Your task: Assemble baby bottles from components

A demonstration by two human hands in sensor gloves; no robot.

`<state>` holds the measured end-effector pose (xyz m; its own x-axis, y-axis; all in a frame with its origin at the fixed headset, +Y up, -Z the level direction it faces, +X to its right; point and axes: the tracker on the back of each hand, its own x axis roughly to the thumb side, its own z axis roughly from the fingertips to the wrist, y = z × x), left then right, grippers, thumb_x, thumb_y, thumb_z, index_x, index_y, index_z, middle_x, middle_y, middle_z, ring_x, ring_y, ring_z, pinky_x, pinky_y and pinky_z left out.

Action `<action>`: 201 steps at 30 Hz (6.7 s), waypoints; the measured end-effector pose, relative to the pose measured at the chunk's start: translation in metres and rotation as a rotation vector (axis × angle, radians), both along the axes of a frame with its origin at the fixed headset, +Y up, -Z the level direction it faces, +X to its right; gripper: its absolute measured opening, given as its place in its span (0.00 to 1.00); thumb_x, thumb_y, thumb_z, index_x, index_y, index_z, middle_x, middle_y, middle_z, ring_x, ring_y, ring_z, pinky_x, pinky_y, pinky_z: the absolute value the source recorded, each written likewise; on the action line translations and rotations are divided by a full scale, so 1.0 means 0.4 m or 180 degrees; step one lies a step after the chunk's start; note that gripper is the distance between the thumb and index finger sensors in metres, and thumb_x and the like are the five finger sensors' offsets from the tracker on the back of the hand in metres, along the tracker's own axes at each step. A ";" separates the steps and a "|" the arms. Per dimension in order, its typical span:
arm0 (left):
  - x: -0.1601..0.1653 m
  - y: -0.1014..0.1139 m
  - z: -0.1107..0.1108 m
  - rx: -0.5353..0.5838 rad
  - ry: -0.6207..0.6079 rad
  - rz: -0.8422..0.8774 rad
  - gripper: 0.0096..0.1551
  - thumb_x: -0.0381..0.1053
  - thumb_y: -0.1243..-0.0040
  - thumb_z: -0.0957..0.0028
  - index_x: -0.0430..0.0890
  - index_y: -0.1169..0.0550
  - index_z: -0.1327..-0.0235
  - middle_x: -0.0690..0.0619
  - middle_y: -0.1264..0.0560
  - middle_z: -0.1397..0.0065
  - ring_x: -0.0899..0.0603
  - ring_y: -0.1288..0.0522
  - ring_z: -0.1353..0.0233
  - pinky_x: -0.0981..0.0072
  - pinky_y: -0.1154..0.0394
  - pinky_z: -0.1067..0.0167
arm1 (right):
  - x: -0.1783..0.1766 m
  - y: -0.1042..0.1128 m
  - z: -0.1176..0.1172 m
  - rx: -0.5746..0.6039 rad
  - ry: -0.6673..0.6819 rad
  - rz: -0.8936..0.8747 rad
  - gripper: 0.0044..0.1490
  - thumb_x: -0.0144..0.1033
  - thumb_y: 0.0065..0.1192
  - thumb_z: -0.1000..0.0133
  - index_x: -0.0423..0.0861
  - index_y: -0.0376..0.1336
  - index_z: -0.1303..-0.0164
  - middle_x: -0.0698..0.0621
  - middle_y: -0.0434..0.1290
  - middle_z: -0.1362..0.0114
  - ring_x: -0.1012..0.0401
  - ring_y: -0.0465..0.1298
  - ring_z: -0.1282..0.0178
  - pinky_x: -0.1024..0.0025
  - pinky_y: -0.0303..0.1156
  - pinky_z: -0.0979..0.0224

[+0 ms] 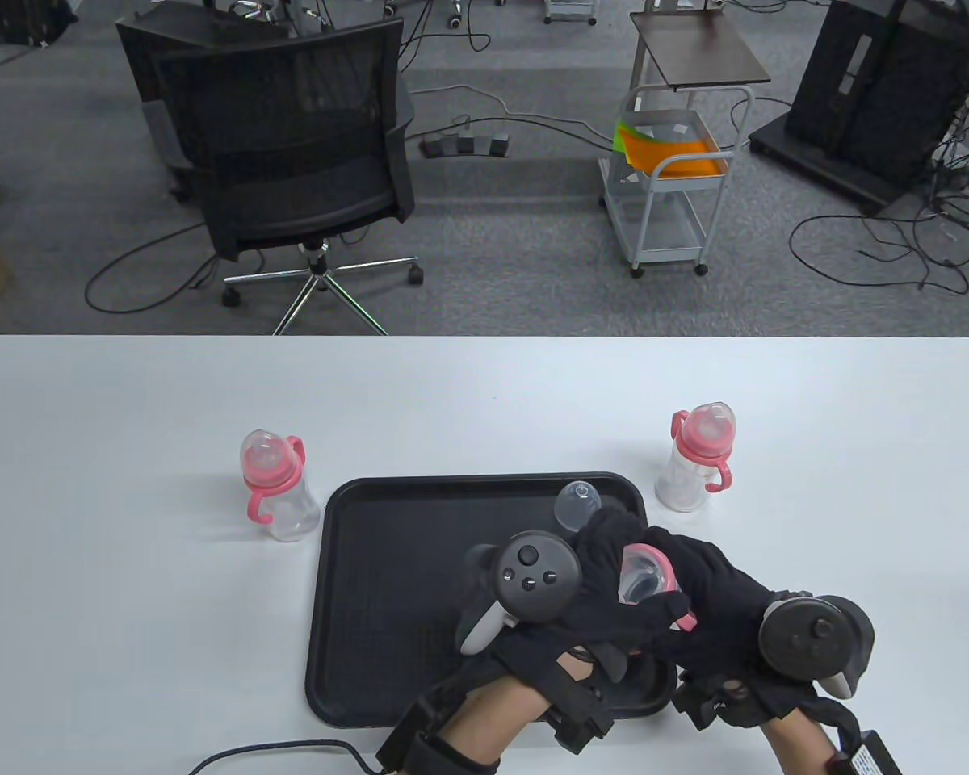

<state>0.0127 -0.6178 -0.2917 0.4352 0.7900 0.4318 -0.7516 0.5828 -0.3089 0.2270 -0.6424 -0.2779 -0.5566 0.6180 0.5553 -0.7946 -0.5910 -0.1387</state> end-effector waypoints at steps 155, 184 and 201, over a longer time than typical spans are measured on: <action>-0.114 0.228 0.073 0.1522 0.0817 0.0036 0.20 0.60 0.25 0.47 0.49 0.17 0.50 0.47 0.19 0.31 0.34 0.20 0.31 0.36 0.30 0.31 | -0.070 -0.061 -0.026 -0.0381 0.0055 0.2177 0.64 0.59 0.83 0.64 0.48 0.55 0.21 0.40 0.72 0.29 0.42 0.81 0.34 0.42 0.78 0.32; -0.139 -0.018 0.000 0.0601 0.0460 0.0846 0.24 0.58 0.28 0.47 0.50 0.22 0.42 0.43 0.26 0.26 0.34 0.18 0.33 0.36 0.28 0.32 | -0.035 -0.023 -0.017 -0.0371 0.0408 0.0686 0.64 0.57 0.82 0.61 0.43 0.53 0.20 0.37 0.69 0.28 0.40 0.79 0.33 0.40 0.76 0.30; -0.107 -0.087 0.015 0.0286 0.0494 0.0865 0.36 0.62 0.24 0.51 0.51 0.25 0.33 0.42 0.23 0.29 0.34 0.19 0.32 0.33 0.30 0.32 | -0.045 -0.040 -0.011 -0.0271 0.0260 0.0914 0.65 0.56 0.84 0.63 0.42 0.54 0.21 0.39 0.69 0.27 0.41 0.79 0.33 0.39 0.75 0.30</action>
